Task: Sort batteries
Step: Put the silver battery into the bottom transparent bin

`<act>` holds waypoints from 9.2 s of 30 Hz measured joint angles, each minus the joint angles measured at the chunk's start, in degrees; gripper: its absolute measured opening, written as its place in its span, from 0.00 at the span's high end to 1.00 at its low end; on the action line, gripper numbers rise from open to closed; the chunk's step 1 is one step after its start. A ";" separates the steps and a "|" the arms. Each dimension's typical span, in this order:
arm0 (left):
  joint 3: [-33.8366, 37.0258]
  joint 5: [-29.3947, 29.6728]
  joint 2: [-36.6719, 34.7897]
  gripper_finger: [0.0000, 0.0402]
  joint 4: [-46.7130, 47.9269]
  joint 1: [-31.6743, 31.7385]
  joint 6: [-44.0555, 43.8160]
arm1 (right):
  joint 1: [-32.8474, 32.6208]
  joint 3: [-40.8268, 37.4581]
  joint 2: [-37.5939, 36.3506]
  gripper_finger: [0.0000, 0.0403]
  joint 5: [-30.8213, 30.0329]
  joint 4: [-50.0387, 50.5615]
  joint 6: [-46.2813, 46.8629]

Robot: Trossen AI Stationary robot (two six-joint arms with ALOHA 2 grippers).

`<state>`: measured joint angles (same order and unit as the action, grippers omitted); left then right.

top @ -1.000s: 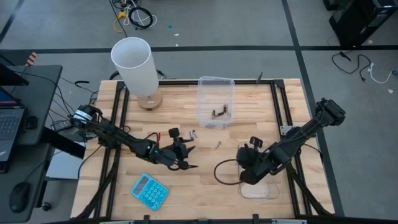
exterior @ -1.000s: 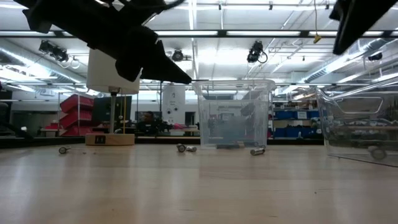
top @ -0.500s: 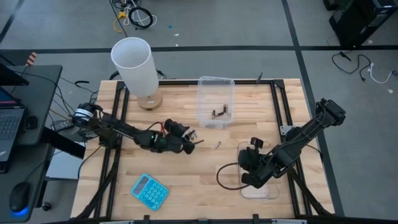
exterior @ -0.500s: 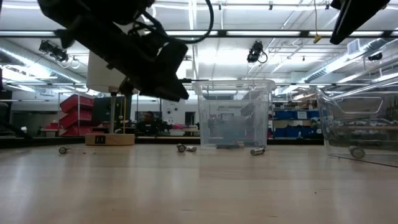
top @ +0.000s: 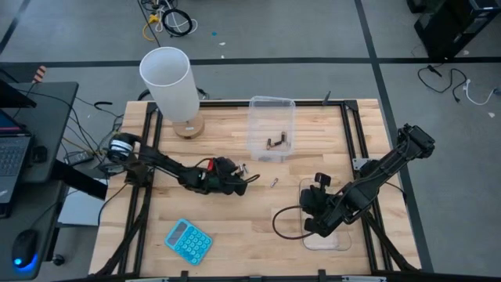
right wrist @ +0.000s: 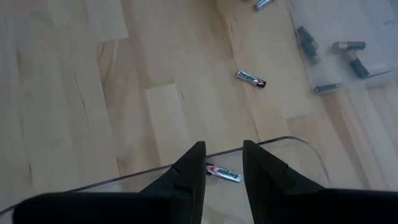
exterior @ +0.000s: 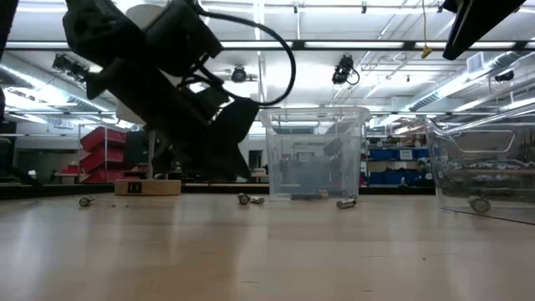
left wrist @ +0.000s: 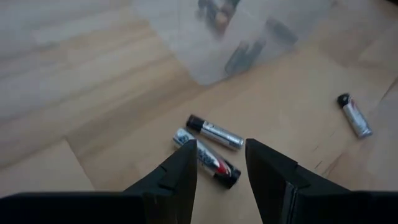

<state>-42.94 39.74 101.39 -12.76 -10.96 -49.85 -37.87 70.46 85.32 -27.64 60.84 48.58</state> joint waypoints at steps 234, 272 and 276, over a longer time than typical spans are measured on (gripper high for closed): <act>0.00 -12.70 -8.07 0.72 -24.93 -9.40 51.04 | 0.44 -24.04 -6.19 0.88 20.11 -8.68 9.75; 0.02 -12.82 -8.07 0.72 -24.00 -9.59 50.68 | 0.43 -18.33 -6.19 0.85 18.64 -6.25 10.20; 0.02 -13.00 -8.07 0.72 -17.99 -10.92 48.37 | 0.31 -16.01 -6.19 0.86 15.35 -6.25 9.04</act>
<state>-42.92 26.74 93.32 -30.75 -21.88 -1.49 -37.56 54.45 79.13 -12.28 54.59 57.62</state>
